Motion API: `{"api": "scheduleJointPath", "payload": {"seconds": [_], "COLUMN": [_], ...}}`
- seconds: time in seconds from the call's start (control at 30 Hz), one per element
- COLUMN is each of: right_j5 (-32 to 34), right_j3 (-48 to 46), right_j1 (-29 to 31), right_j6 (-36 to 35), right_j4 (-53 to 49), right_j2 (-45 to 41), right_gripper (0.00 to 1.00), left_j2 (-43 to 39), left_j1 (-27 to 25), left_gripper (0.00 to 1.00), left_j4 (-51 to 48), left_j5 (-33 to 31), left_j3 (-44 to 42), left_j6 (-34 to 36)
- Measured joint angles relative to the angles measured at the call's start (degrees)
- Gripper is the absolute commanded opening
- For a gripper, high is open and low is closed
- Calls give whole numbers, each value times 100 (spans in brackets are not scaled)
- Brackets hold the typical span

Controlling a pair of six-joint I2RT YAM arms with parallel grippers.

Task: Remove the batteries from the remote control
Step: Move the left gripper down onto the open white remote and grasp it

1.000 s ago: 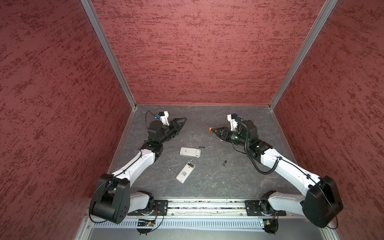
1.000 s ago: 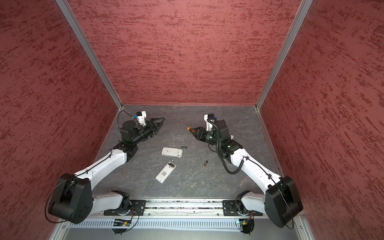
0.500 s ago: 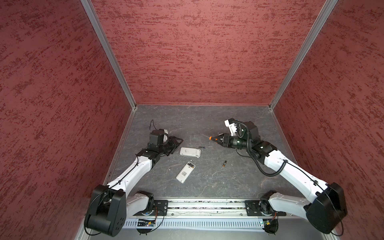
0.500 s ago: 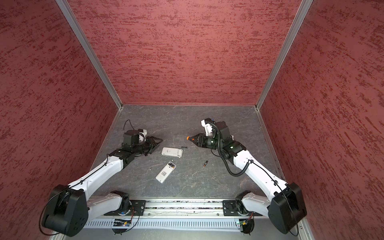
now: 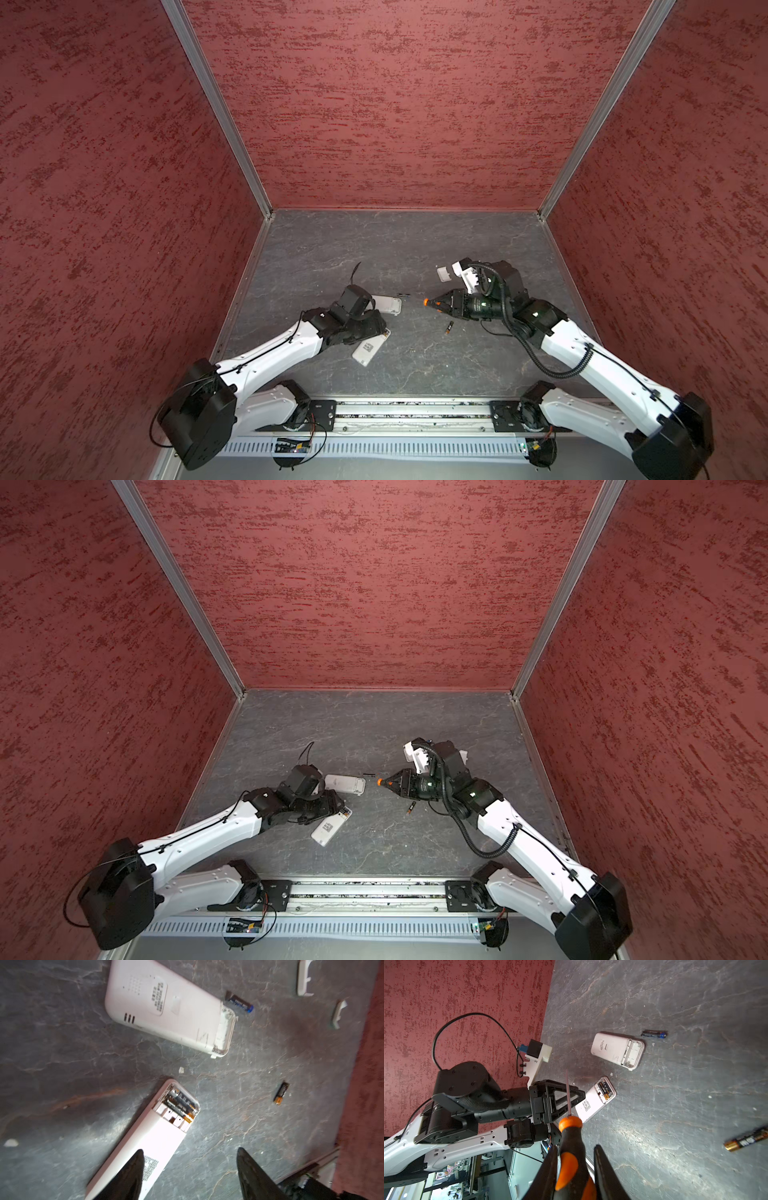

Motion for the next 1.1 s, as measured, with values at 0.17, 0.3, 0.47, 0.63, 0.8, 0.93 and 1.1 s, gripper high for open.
{"api": "scheduleJointPath", "payload": {"seconds": [0.17, 0.3, 0.47, 0.63, 0.8, 0.93, 1.1], "right_j5": [4, 2, 4, 7, 11, 59, 199], "right_j3": [0, 0, 0, 0, 0, 0, -33], "right_j1": [33, 48, 55, 57, 57, 57, 59], "right_j6": [26, 26, 48, 76, 114, 177, 286], "right_j4": [-20, -20, -15, -9, 37, 72, 81], "right_j2": [0, 0, 0, 0, 0, 0, -74], "right_gripper": [0, 0, 0, 0, 0, 0, 0], "left_j2": [175, 573, 1073, 1266, 1425, 1587, 1637], "left_j1": [-726, -1021, -1163, -1226, -1329, -1432, -1493], "left_gripper": [79, 79, 78, 78, 76, 70, 54], "left_j4": [-719, -953, -1095, -1097, -1036, -925, -664], "left_j5": [-850, -1217, -1449, -1482, -1480, -1451, -1401], "left_j3": [227, 302, 304, 304, 302, 271, 247], "left_j6": [-2, 2, 127, 258, 393, 505, 601]}}
